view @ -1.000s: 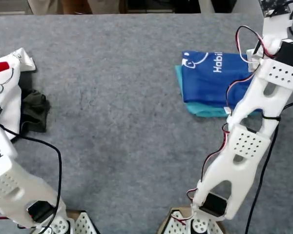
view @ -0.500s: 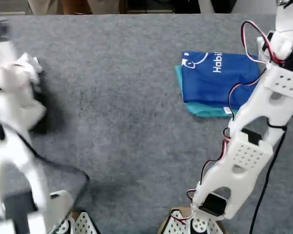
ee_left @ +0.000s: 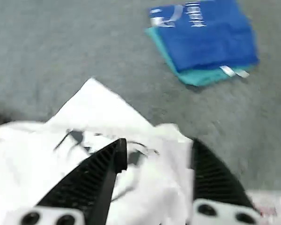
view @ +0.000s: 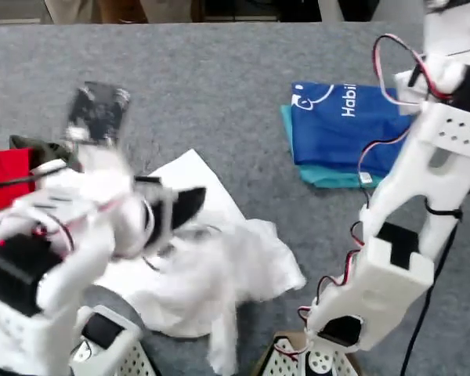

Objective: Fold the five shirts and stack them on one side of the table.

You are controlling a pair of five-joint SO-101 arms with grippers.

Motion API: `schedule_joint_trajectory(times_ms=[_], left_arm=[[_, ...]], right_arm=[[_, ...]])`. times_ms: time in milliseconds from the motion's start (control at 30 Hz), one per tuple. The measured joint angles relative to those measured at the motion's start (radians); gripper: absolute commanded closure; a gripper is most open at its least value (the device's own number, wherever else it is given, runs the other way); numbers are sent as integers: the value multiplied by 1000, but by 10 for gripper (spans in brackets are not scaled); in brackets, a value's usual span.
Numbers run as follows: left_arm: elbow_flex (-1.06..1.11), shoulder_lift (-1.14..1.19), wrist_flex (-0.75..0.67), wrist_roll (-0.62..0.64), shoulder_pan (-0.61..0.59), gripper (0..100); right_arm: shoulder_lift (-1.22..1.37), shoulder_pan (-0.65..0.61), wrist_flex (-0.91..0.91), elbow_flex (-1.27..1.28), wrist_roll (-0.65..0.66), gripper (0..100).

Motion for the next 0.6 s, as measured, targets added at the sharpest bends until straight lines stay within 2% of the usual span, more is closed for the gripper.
schedule_joint_trajectory(times_ms=[100,200,333,400,467,600], left_arm=[[40,6,0,-5,-207,705],[133,34,-21,-17,-471,705],[330,103,-183,-35,-835,705],[400,163,-272,-55,-971,705],[413,230,-339,-68,-1040,705],[408,404,-448,-71,-1065,705]], right_arm=[[-71,-91,0,137,64,781],[-155,-232,0,298,120,767],[-244,-482,0,565,138,769],[-275,-629,0,701,141,769],[-295,-769,-12,833,141,768],[-304,-979,-109,1057,143,769]])
